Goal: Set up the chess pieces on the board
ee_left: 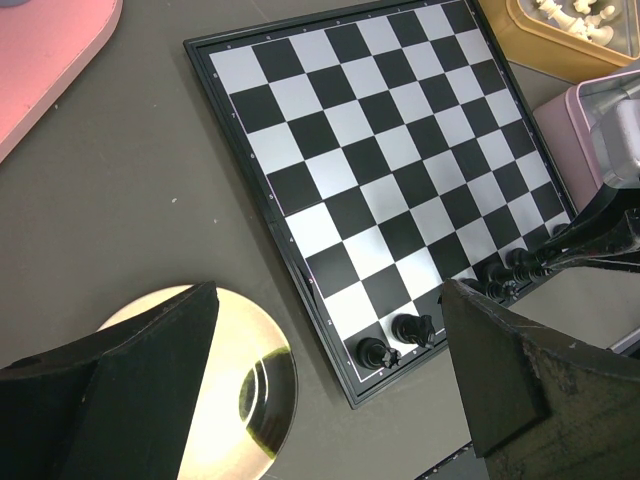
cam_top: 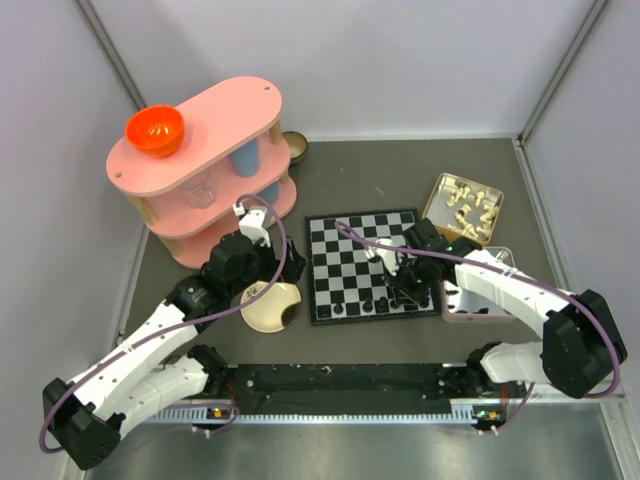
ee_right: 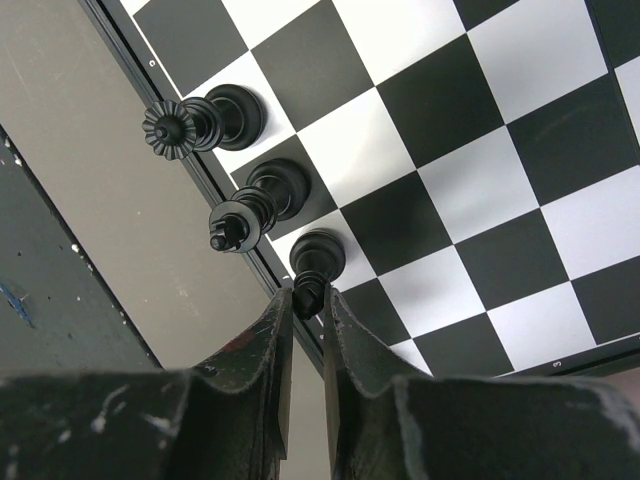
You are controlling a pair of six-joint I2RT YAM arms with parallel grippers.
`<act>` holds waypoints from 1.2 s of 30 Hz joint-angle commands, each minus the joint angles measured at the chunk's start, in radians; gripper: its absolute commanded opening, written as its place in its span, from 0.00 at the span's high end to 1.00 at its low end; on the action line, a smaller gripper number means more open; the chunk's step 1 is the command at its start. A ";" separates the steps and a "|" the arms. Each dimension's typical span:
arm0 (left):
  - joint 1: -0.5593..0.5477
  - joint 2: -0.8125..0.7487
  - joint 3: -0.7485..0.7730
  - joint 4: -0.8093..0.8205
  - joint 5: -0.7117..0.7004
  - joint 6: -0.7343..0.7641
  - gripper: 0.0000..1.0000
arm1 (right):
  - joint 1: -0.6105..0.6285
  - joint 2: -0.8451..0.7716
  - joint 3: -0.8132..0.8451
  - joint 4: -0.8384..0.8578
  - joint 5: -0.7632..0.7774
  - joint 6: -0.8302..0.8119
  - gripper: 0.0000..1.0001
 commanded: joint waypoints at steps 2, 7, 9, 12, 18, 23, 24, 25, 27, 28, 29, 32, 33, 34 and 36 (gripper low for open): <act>0.004 -0.012 -0.002 0.043 -0.012 0.000 0.02 | 0.011 0.001 -0.001 0.009 0.001 -0.004 0.85; 0.003 -0.012 -0.002 0.043 -0.012 0.000 0.02 | 0.016 0.001 -0.005 0.007 0.005 -0.007 0.83; 0.003 -0.012 -0.003 0.042 -0.012 0.000 0.02 | 0.014 -0.001 -0.004 0.004 0.005 -0.007 0.81; 0.003 -0.013 -0.006 0.043 -0.012 0.000 0.02 | 0.016 -0.002 -0.004 0.003 0.005 -0.009 0.77; 0.003 -0.016 -0.009 0.043 -0.012 -0.003 0.02 | 0.016 -0.007 -0.004 0.000 0.004 -0.006 0.72; 0.004 -0.022 -0.006 0.039 -0.012 -0.003 0.02 | 0.016 -0.019 0.030 -0.025 0.008 -0.004 0.59; 0.004 -0.022 -0.006 0.037 -0.014 -0.001 0.02 | 0.016 -0.022 0.039 -0.046 0.008 -0.012 0.53; 0.003 -0.025 -0.003 0.033 -0.014 0.000 0.02 | 0.014 -0.031 0.056 -0.060 0.005 -0.033 0.51; 0.004 -0.027 0.002 0.030 -0.014 0.000 0.02 | 0.004 -0.042 0.071 -0.100 -0.005 -0.053 0.45; 0.003 -0.027 0.006 0.025 -0.014 0.003 0.02 | -0.005 -0.047 0.087 -0.115 -0.009 -0.076 0.43; 0.003 -0.028 0.011 0.022 -0.015 0.006 0.02 | -0.016 -0.056 0.098 -0.131 -0.013 -0.091 0.43; 0.004 -0.032 0.029 0.017 -0.017 0.012 0.02 | -0.091 -0.088 0.151 -0.210 -0.041 -0.162 0.38; 0.003 -0.035 0.034 0.016 -0.018 0.012 0.02 | -0.135 -0.103 0.167 -0.230 -0.053 -0.188 0.36; 0.004 -0.033 0.043 0.017 -0.020 0.015 0.02 | -0.151 -0.120 0.199 -0.275 -0.059 -0.235 0.34; 0.003 -0.035 0.052 0.030 -0.020 0.019 0.02 | -0.189 -0.172 0.246 -0.307 -0.078 -0.272 0.26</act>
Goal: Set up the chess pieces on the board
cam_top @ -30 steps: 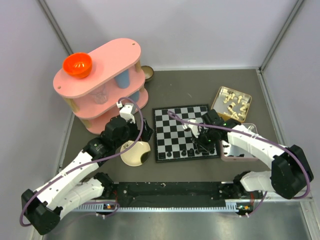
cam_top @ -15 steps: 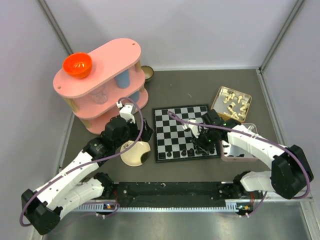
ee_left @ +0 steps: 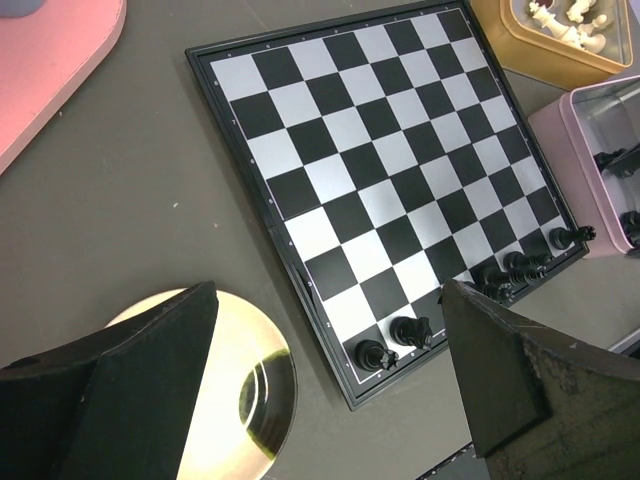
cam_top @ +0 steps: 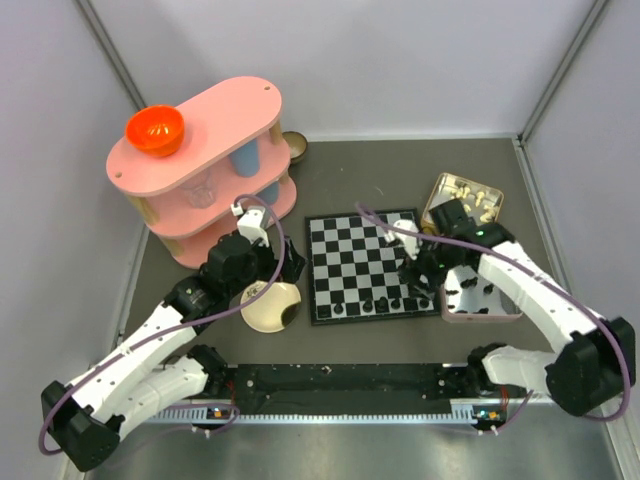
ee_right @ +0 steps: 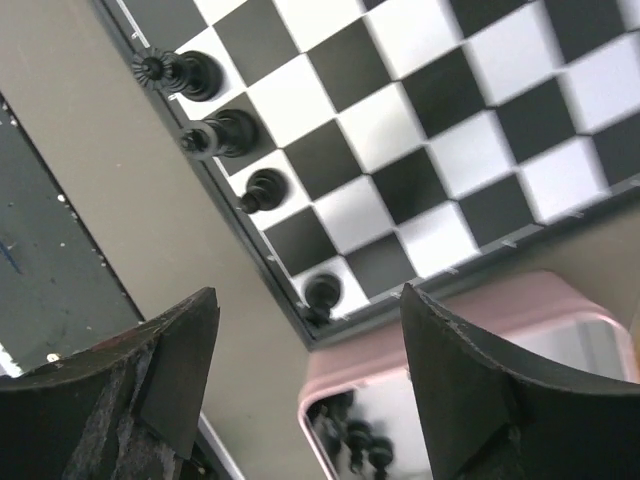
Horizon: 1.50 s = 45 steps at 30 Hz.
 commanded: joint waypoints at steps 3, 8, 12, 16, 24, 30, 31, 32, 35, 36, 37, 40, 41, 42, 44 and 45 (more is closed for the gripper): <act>0.003 -0.015 0.065 0.074 -0.009 0.014 0.02 | -0.156 -0.153 0.172 -0.156 -0.111 -0.164 0.22; 0.007 0.027 0.097 0.129 0.050 0.003 0.01 | -0.423 -0.157 0.145 -0.167 -0.243 -0.187 0.19; 0.012 0.082 0.142 0.130 0.100 0.038 0.01 | -0.668 -0.133 0.093 -0.170 -0.328 -0.216 0.19; 0.017 0.160 0.185 0.147 0.143 0.069 0.01 | -0.840 -0.055 0.099 -0.185 -0.261 -0.187 0.20; 0.018 0.215 0.188 0.181 0.180 0.091 0.01 | -0.930 0.019 0.085 -0.119 -0.060 -0.144 0.22; 0.023 0.217 0.170 0.201 0.182 0.106 0.01 | -0.942 0.063 0.081 -0.018 0.101 -0.032 0.24; 0.024 0.217 0.168 0.204 0.182 0.108 0.02 | -0.948 0.069 0.076 -0.004 0.124 -0.026 0.24; 0.023 0.217 0.163 0.210 0.183 0.108 0.01 | -0.953 0.074 0.065 0.019 0.155 -0.023 0.25; 0.023 0.206 0.147 0.221 0.183 0.111 0.02 | -0.982 0.109 0.052 0.046 0.183 0.006 0.27; 0.024 0.202 0.142 0.219 0.182 0.115 0.02 | -0.983 0.119 0.050 0.048 0.191 0.015 0.28; 0.024 0.200 0.137 0.219 0.180 0.118 0.01 | -0.983 0.135 0.048 0.053 0.197 0.019 0.28; 0.027 0.191 0.130 0.215 0.180 0.131 0.01 | -0.983 0.169 0.048 0.068 0.215 0.040 0.30; 0.030 0.189 0.127 0.210 0.182 0.132 0.02 | -0.983 0.178 0.051 0.071 0.220 0.045 0.31; 0.030 0.188 0.127 0.212 0.185 0.134 0.01 | -0.983 0.189 0.055 0.077 0.224 0.055 0.31; 0.034 0.185 0.125 0.206 0.185 0.138 0.01 | -0.983 0.214 0.058 0.085 0.231 0.066 0.32; 0.034 0.186 0.127 0.206 0.185 0.140 0.01 | -0.985 0.221 0.058 0.092 0.232 0.069 0.34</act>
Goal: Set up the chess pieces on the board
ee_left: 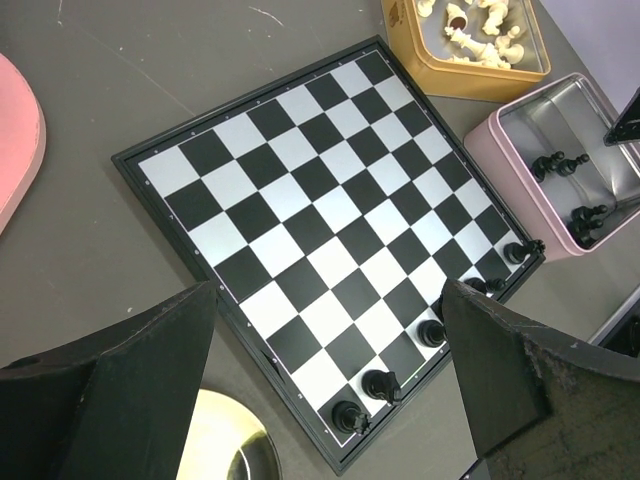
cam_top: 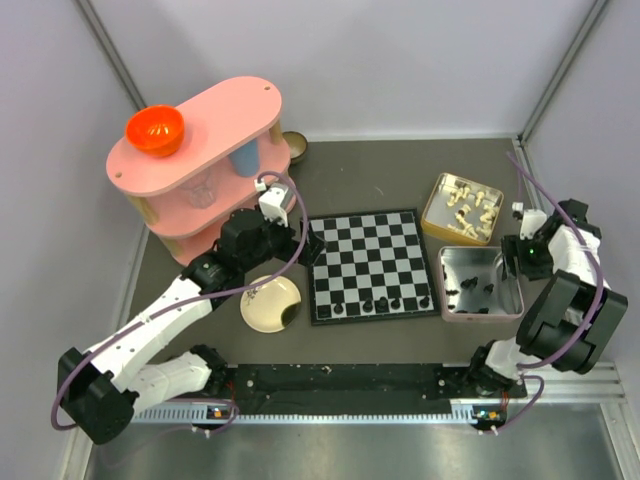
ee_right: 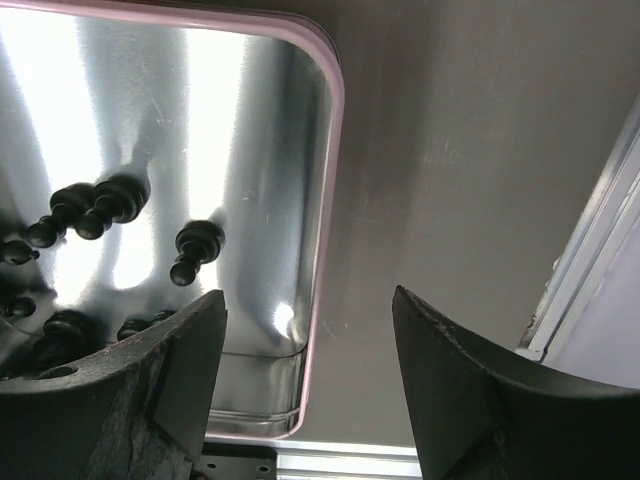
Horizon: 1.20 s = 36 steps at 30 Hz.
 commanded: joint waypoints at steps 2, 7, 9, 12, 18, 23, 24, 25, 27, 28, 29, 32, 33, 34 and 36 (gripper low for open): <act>0.011 -0.030 -0.007 0.038 0.016 0.031 0.01 | -0.009 0.045 0.008 0.059 0.028 0.046 0.36; 0.014 -0.035 -0.005 0.032 0.019 0.038 0.01 | -0.007 0.082 -0.011 0.087 0.019 0.057 0.44; 0.014 -0.037 -0.004 0.027 0.021 0.039 0.01 | -0.009 0.093 -0.016 0.091 0.018 0.063 0.48; 0.016 -0.038 -0.005 0.024 0.021 0.041 0.01 | -0.007 0.090 -0.022 0.102 0.018 0.064 0.54; 0.017 -0.046 -0.012 0.029 0.024 0.035 0.01 | -0.007 0.102 -0.027 0.114 0.016 0.058 0.69; 0.019 -0.052 -0.015 0.029 0.021 0.030 0.01 | -0.007 0.113 -0.018 0.119 0.008 0.044 0.82; 0.017 -0.053 -0.016 0.029 0.021 0.028 0.01 | -0.007 0.111 -0.013 0.119 0.005 0.041 0.88; 0.017 -0.055 -0.018 0.030 0.019 0.027 0.01 | -0.007 0.114 -0.008 0.119 0.004 0.038 0.89; 0.017 -0.057 -0.019 0.029 0.018 0.025 0.01 | -0.007 0.116 0.001 0.116 -0.002 0.031 0.93; 0.017 -0.057 -0.019 0.029 0.018 0.025 0.01 | -0.007 0.116 0.002 0.117 -0.004 0.020 0.93; 0.017 -0.058 -0.018 0.029 0.018 0.025 0.01 | -0.007 0.116 0.005 0.114 -0.005 0.012 0.94; 0.017 -0.058 -0.016 0.029 0.018 0.025 0.01 | -0.007 0.114 0.022 0.105 -0.005 -0.020 0.98; 0.017 -0.057 -0.016 0.027 0.016 0.027 0.01 | -0.007 0.111 0.031 0.099 -0.007 -0.029 0.98; 0.017 -0.057 -0.015 0.027 0.018 0.027 0.01 | -0.007 0.113 0.036 0.096 -0.010 -0.050 0.98; 0.017 -0.053 -0.015 0.027 0.018 0.028 0.01 | -0.007 0.117 0.053 0.087 -0.027 -0.075 0.98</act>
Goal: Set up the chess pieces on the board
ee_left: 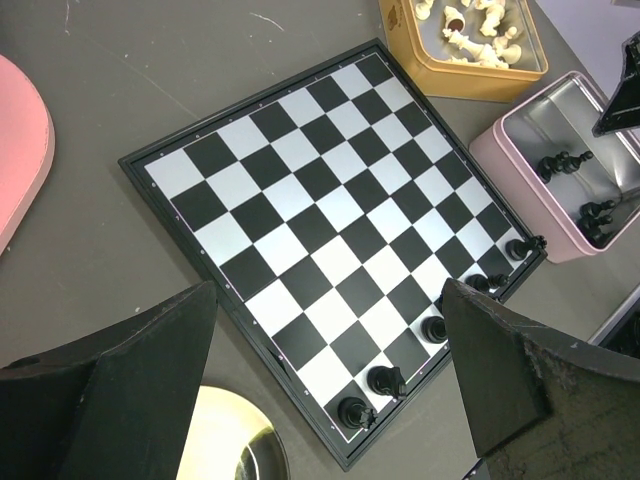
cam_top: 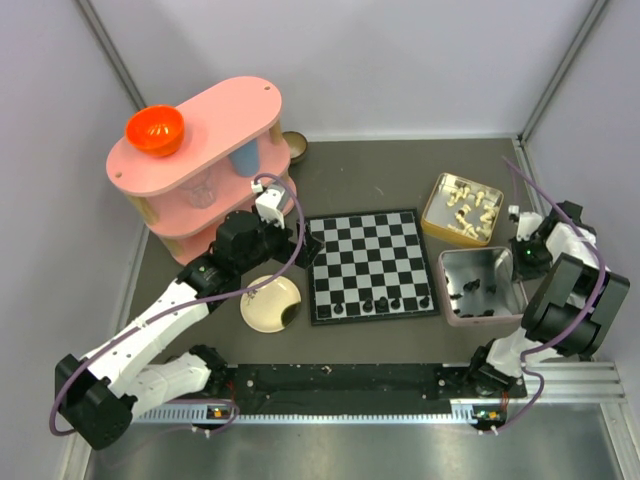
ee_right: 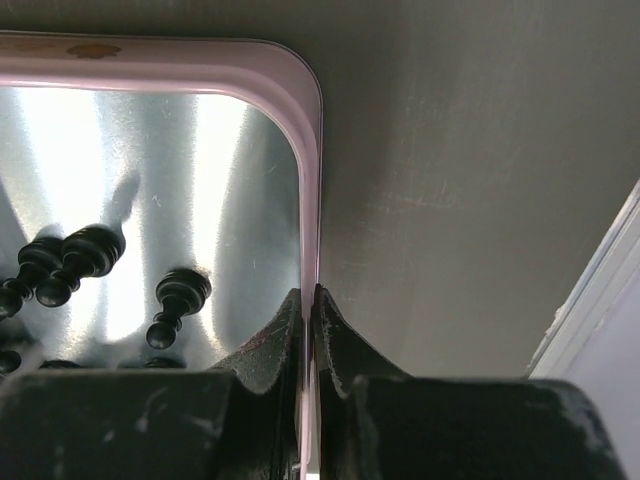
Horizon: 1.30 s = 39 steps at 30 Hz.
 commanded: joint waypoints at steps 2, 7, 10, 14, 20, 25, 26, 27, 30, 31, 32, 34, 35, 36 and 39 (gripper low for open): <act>0.003 -0.017 0.004 0.029 0.007 0.005 0.01 | -0.007 0.013 0.082 -0.030 -0.050 -0.112 0.98; 0.003 -0.012 0.007 0.028 0.012 0.008 0.01 | -0.002 0.035 0.120 -0.061 -0.082 -0.218 0.98; 0.003 -0.005 0.012 0.026 0.017 0.012 0.01 | 0.016 0.047 0.147 -0.080 -0.102 -0.311 0.98; 0.003 0.012 0.027 0.022 0.024 0.023 0.01 | 0.064 0.073 0.172 -0.107 -0.105 -0.445 0.98; 0.005 0.034 0.044 0.015 0.029 0.029 0.01 | 0.136 0.137 0.258 -0.188 -0.145 -0.626 0.98; 0.005 0.048 0.047 0.014 0.027 0.026 0.01 | 0.211 0.174 0.270 -0.243 -0.111 -0.828 0.98; 0.006 0.054 0.049 0.014 0.030 0.026 0.01 | 0.222 0.187 0.273 -0.246 -0.097 -0.845 0.97; 0.006 0.058 0.052 0.014 0.030 0.026 0.01 | 0.245 0.188 0.275 -0.248 -0.097 -0.862 0.97; 0.006 0.074 0.059 0.014 0.032 0.031 0.01 | 0.280 0.199 0.293 -0.251 -0.096 -0.896 0.93; 0.008 0.075 0.062 0.015 0.030 0.032 0.01 | 0.288 0.203 0.305 -0.251 -0.094 -0.882 0.91; 0.009 0.078 0.062 0.015 0.032 0.031 0.01 | 0.291 0.208 0.327 -0.249 -0.093 -0.871 0.87; 0.008 0.081 0.062 0.017 0.032 0.032 0.01 | 0.292 0.214 0.344 -0.251 -0.087 -0.839 0.77; 0.009 0.083 0.062 0.019 0.032 0.032 0.01 | 0.292 0.216 0.359 -0.249 -0.073 -0.824 0.74; 0.009 0.080 0.061 0.017 0.030 0.032 0.01 | 0.292 0.213 0.364 -0.251 -0.067 -0.806 0.72; 0.012 0.077 0.058 0.019 0.033 0.035 0.01 | 0.285 0.173 0.362 -0.257 -0.064 -0.750 0.66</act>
